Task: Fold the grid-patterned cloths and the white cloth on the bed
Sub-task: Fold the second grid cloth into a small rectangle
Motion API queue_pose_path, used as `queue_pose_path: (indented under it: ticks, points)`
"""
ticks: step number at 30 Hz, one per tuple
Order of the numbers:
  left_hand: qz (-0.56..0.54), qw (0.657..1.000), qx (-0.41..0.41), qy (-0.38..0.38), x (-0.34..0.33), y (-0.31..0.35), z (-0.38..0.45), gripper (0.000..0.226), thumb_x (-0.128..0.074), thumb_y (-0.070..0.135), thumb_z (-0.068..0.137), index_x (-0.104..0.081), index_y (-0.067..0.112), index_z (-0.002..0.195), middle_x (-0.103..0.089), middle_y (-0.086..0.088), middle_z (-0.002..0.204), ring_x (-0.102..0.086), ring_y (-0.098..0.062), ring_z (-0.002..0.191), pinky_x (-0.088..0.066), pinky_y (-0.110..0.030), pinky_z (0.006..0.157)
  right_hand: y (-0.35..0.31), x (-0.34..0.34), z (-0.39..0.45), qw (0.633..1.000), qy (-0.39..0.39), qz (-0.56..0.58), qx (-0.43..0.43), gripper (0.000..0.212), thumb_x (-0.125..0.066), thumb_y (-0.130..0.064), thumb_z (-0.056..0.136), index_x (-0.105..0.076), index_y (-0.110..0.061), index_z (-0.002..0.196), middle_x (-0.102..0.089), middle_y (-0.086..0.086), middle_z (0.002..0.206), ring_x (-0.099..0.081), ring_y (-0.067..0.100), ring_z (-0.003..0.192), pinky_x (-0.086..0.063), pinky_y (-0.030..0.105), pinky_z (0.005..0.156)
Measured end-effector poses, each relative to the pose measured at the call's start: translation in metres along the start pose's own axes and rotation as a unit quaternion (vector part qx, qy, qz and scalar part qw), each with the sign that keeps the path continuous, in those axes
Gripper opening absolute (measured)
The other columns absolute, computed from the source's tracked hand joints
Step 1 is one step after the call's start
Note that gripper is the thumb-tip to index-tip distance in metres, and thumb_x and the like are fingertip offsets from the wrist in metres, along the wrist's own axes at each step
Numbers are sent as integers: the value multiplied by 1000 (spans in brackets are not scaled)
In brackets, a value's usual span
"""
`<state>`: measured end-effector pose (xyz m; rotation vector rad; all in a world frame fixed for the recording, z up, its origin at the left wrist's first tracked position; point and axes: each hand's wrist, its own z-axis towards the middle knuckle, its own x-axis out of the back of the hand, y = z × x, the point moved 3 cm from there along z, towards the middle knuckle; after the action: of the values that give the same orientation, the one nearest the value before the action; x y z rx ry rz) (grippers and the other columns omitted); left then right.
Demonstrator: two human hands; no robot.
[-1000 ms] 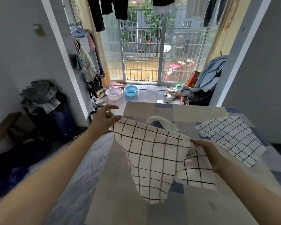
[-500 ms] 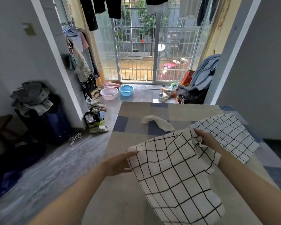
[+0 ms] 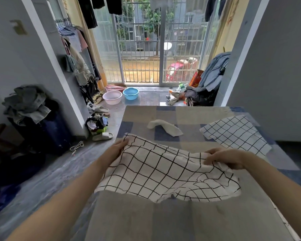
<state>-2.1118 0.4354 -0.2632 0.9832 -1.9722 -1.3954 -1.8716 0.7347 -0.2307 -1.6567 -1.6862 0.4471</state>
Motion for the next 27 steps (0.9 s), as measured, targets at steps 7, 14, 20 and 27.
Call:
queue_pose_path:
  ticks: [7, 14, 20, 27]
  points:
    - [149, 988, 11, 42, 30, -10, 18, 31, -48, 22, 101, -52, 14, 130, -51, 3, 123, -45, -14, 125, -31, -30, 105, 7, 24, 5, 992, 85, 56, 69, 46, -70, -36, 83, -61, -11, 122, -71, 15, 108, -69, 31, 99, -53, 44, 92]
    - [-29, 987, 118, 102, 51, -58, 11, 25, -35, 2, 102, -59, 3, 107, -65, -19, 96, -64, -28, 83, -59, -30, 56, 23, 13, 16, 961, -7, 250, 119, 56, -51, -61, 88, -63, -16, 119, -69, 9, 111, -66, 22, 89, -46, 36, 78]
    - [-62, 979, 154, 121, 67, -73, 7, 24, -37, -3, 99, -61, 2, 99, -71, -10, 71, -68, -17, 56, -57, -29, 53, 61, -54, 63, 986, 7, 160, 41, 66, -90, -34, 59, -60, -9, 112, -69, 10, 112, -63, 27, 105, -50, 34, 89]
    - [-66, 972, 162, 156, 84, -85, -6, 23, -38, 1, 100, -61, 2, 102, -71, -15, 79, -69, -22, 61, -58, -31, 51, 67, -81, 98, 973, 202, 96, 49, 15, -55, -17, 92, -63, -14, 79, -64, 12, 84, -56, 23, 82, -38, 31, 70]
